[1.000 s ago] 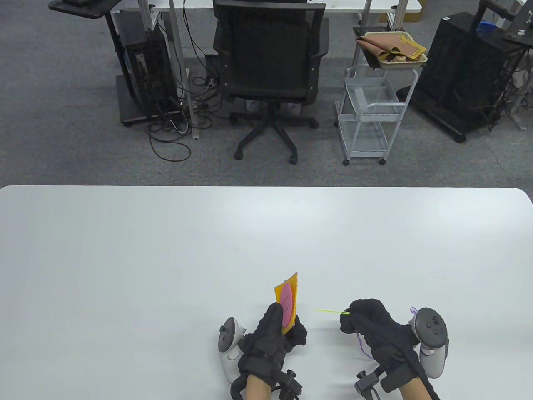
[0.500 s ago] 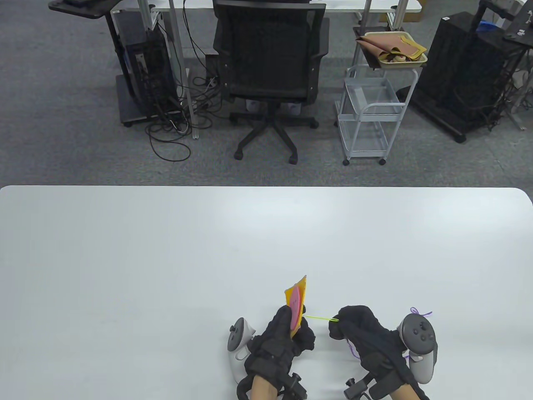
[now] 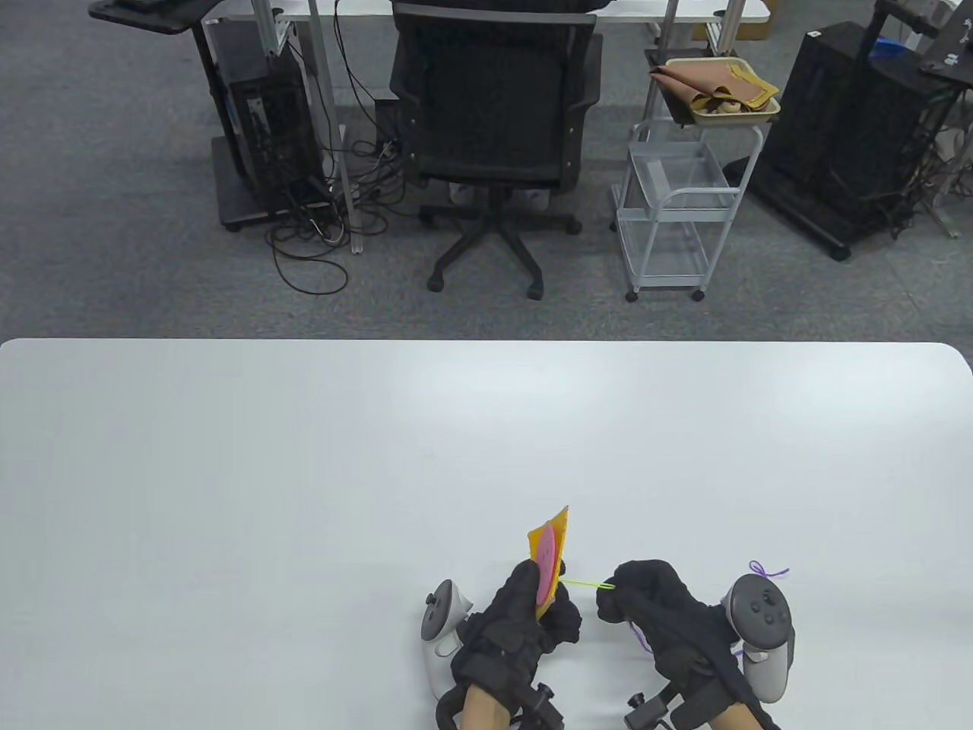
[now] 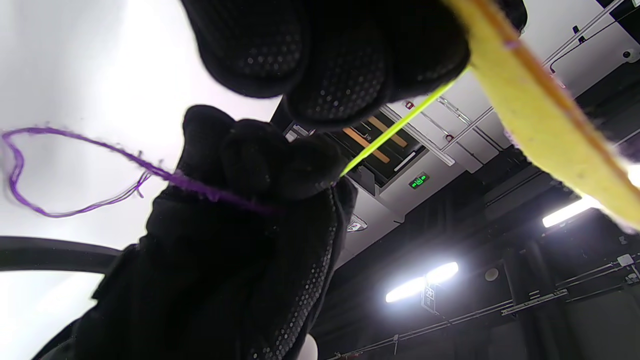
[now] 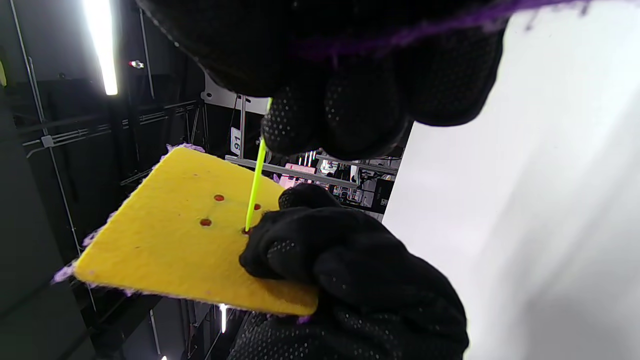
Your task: Sew button in X pattern
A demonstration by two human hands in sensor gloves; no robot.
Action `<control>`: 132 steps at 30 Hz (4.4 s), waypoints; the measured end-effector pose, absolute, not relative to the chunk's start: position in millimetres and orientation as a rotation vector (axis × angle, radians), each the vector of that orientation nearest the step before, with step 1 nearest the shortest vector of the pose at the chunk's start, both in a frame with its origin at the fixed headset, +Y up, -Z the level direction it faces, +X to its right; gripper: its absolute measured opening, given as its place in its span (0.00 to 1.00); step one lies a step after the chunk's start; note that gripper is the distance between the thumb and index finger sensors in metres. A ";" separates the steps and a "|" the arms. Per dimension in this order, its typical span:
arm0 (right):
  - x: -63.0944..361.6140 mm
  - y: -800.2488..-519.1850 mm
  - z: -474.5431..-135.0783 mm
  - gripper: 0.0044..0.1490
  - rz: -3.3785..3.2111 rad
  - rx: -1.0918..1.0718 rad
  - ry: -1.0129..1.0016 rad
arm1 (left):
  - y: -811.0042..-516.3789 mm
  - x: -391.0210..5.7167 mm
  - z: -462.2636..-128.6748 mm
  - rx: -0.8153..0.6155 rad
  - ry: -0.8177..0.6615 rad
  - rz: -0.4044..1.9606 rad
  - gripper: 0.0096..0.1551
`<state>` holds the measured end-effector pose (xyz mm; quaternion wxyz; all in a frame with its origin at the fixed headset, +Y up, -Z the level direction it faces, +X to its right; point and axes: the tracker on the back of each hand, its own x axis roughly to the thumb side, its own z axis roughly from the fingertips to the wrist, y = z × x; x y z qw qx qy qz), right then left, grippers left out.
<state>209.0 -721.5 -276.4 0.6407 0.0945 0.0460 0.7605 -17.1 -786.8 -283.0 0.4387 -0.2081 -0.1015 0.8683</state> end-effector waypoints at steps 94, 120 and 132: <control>197.4 -748.9 -284.4 0.52 1.415 0.319 0.529 | -763.3 -28.0 -282.4 0.063 -0.046 1.193 0.23; 201.6 -760.5 -287.0 0.27 1.601 0.109 0.510 | -752.7 -23.0 -277.8 0.113 -0.051 1.042 0.27; 204.3 -757.7 -285.8 0.27 1.595 0.064 0.424 | -731.5 -14.7 -268.5 0.223 -0.173 0.975 0.26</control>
